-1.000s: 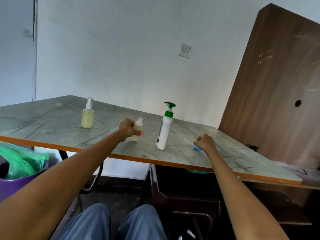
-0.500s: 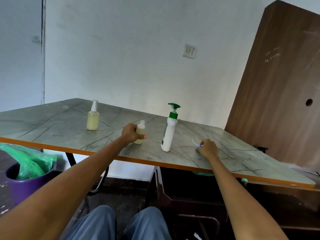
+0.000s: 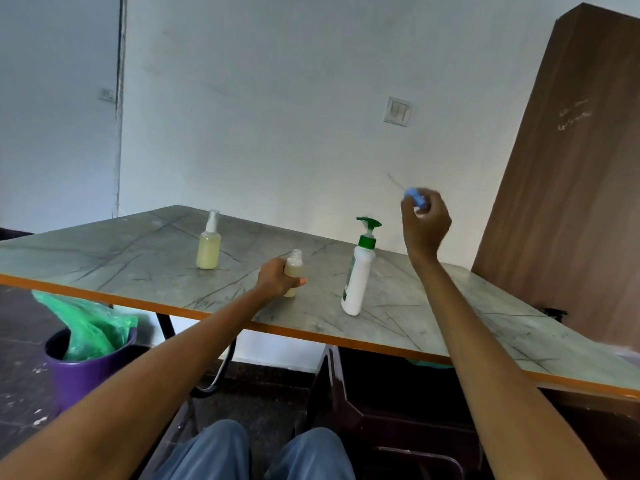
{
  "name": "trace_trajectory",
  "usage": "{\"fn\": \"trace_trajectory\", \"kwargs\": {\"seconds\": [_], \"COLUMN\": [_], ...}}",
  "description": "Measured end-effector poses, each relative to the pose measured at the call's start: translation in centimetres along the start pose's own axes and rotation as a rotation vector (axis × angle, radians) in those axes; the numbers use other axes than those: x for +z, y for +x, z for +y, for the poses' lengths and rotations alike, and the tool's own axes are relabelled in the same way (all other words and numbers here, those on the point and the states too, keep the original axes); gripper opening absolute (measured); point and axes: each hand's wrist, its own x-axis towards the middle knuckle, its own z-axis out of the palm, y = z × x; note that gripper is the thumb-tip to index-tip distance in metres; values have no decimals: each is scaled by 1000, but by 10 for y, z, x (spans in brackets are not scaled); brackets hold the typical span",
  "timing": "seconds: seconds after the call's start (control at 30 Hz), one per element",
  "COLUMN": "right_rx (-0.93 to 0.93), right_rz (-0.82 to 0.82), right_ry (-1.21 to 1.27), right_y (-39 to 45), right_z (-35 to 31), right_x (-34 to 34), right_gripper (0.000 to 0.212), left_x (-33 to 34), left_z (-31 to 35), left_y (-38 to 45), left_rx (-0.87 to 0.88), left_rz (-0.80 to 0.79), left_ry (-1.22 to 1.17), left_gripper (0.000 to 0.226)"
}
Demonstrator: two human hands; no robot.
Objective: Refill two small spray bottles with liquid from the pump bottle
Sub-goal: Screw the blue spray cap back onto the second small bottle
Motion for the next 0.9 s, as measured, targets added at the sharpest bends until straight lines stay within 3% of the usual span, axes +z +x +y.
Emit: {"fn": "trace_trajectory", "kwargs": {"seconds": [0.07, 0.17, 0.3, 0.4, 0.9], "right_rx": [-10, -64, -117, -85, 15], "right_rz": [-29, -239, -589, -756, -1016], "right_ry": [142, 207, 112, 61, -92], "right_y": [8, 5, -9, -13, -29], "right_z": [-31, -60, -74, -71, -51], "right_x": [20, 55, 93, 112, 158], "right_gripper": [15, 12, 10, 9, 19], "left_x": [-6, -16, -27, -34, -41], "left_z": [-4, -13, -23, -29, -47], "left_y": [1, 5, 16, 26, 61], "left_rx": [-3, -22, -35, -59, -43], "left_rz": [18, 42, 34, 37, 4], "left_ry": [-2, 7, 44, 69, 60], "left_gripper": [53, 50, 50, 51, 47]}}
